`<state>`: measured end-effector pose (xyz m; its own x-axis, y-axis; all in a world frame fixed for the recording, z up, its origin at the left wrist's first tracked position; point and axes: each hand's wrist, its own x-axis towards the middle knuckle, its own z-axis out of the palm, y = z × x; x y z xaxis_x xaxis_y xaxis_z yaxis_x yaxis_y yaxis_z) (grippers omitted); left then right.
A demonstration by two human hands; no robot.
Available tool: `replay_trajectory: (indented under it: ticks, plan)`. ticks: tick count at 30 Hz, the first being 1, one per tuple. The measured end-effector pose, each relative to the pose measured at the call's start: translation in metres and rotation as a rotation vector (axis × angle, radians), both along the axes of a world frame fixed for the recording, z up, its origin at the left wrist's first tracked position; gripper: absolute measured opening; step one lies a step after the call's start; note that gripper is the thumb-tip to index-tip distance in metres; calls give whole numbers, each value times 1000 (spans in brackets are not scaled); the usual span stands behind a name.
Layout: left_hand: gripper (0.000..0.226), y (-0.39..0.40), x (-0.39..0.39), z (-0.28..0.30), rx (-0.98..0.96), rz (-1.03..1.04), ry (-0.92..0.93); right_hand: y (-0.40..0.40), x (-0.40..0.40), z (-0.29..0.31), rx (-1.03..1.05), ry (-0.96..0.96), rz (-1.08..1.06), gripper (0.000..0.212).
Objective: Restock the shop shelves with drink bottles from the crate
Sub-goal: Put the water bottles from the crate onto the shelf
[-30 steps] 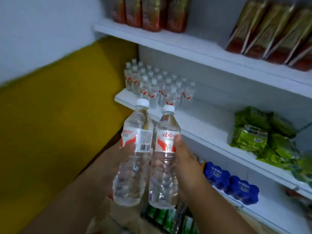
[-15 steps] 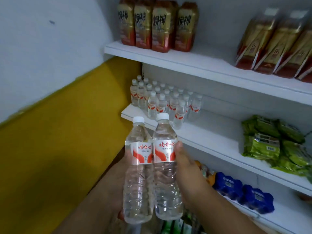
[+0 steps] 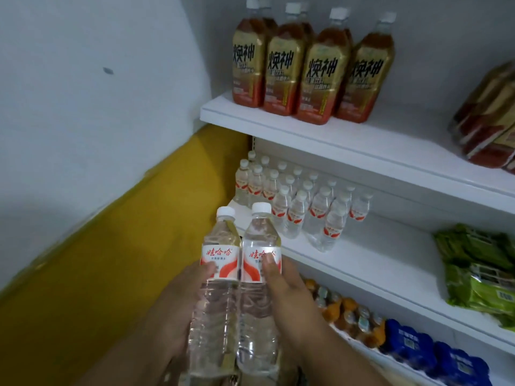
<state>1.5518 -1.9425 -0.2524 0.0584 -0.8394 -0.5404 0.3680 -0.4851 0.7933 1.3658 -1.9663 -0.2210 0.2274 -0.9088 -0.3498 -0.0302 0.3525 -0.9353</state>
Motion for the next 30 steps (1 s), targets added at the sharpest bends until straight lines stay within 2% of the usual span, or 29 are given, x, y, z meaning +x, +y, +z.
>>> replay_trajectory:
  ticks: [3, 8, 13, 17, 22, 28, 30]
  plan:
    - [48, -14, 2, 9, -90, 15, -66, -13, 14, -8, -13, 14, -4, 54]
    - [49, -30, 16, 13, -96, 7, -102, -34, 34, -13, -70, 16, 47, 67]
    - [61, -57, 30, 14, -78, -16, -102, -64, 42, -23, -82, 69, 87, 55]
    - [61, -95, 29, 2, -170, -60, -246, -106, 34, -42, -135, 145, 129, 33]
    - [47, -173, 38, -45, -227, -108, -345, -176, 43, -80, -213, 195, 122, 20]
    - [44, -261, 61, -118, -275, -142, -510, -259, 69, -157, -265, 278, 44, 37]
    - [41, -290, 71, -141, -317, -162, -532, -283, 78, -180, -298, 291, 19, 37]
